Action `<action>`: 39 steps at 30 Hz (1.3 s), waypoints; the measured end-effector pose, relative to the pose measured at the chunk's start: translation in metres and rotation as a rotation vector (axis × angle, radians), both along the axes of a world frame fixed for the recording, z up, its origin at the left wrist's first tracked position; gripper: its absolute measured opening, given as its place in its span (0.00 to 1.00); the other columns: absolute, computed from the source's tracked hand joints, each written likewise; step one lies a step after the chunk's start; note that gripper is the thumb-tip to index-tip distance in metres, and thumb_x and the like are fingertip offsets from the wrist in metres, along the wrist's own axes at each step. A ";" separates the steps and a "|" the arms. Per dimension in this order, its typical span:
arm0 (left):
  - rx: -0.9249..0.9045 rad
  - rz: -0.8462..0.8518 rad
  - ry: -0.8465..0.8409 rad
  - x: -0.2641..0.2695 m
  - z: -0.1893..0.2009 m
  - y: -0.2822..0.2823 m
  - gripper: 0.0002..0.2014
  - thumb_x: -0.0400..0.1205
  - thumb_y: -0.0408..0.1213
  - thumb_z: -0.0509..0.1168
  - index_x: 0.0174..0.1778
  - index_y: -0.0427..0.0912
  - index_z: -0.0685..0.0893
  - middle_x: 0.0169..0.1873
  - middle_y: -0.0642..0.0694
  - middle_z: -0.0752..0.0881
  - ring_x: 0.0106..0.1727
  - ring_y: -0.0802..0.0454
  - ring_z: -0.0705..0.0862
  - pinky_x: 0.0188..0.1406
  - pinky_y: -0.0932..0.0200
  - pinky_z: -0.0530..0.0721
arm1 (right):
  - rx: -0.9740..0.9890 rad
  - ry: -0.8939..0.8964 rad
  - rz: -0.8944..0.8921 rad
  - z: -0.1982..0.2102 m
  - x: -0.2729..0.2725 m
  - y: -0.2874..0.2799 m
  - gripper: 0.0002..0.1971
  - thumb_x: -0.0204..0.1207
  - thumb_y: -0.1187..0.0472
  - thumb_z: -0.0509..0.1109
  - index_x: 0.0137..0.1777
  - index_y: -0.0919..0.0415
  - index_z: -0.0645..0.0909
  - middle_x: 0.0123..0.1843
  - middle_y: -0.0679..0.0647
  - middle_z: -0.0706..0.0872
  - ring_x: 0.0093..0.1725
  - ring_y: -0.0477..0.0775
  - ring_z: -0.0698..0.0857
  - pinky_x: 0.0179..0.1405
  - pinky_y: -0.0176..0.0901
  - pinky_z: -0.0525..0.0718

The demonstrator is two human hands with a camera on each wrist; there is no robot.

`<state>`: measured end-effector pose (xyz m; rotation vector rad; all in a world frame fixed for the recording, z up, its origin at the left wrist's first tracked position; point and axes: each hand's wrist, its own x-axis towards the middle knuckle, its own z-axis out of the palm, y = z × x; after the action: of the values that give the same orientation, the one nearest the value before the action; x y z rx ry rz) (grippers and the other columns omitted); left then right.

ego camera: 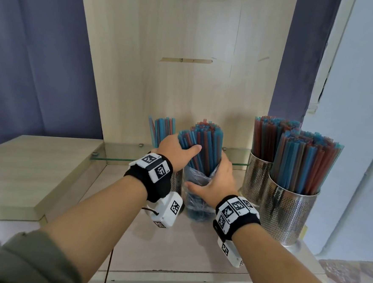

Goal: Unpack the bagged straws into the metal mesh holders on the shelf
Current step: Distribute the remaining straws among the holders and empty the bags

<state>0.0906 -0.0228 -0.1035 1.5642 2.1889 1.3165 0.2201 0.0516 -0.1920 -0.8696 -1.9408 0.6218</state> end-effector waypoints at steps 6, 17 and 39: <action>0.069 -0.059 -0.113 0.002 0.012 0.008 0.18 0.85 0.45 0.64 0.30 0.45 0.71 0.19 0.52 0.67 0.23 0.52 0.67 0.28 0.58 0.68 | -0.069 0.003 -0.030 0.001 -0.002 0.002 0.66 0.47 0.42 0.90 0.82 0.55 0.55 0.70 0.51 0.69 0.71 0.51 0.73 0.72 0.54 0.78; 0.179 -0.006 -0.172 0.012 0.026 0.041 0.10 0.82 0.39 0.61 0.38 0.38 0.81 0.24 0.50 0.77 0.22 0.54 0.73 0.26 0.64 0.69 | -0.096 0.015 -0.078 -0.002 0.000 0.004 0.67 0.51 0.41 0.88 0.84 0.57 0.49 0.75 0.54 0.65 0.76 0.52 0.67 0.75 0.51 0.73; 0.689 0.186 -0.337 -0.020 0.149 0.046 0.10 0.70 0.49 0.60 0.41 0.48 0.71 0.37 0.44 0.79 0.37 0.45 0.81 0.45 0.46 0.86 | -0.066 -0.095 -0.110 -0.001 0.004 0.005 0.58 0.58 0.43 0.86 0.81 0.58 0.54 0.71 0.53 0.66 0.68 0.53 0.75 0.67 0.45 0.78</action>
<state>0.0701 0.0235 0.0452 1.1746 1.7933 2.3711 0.2241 0.0565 -0.1931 -1.0563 -1.9513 0.5911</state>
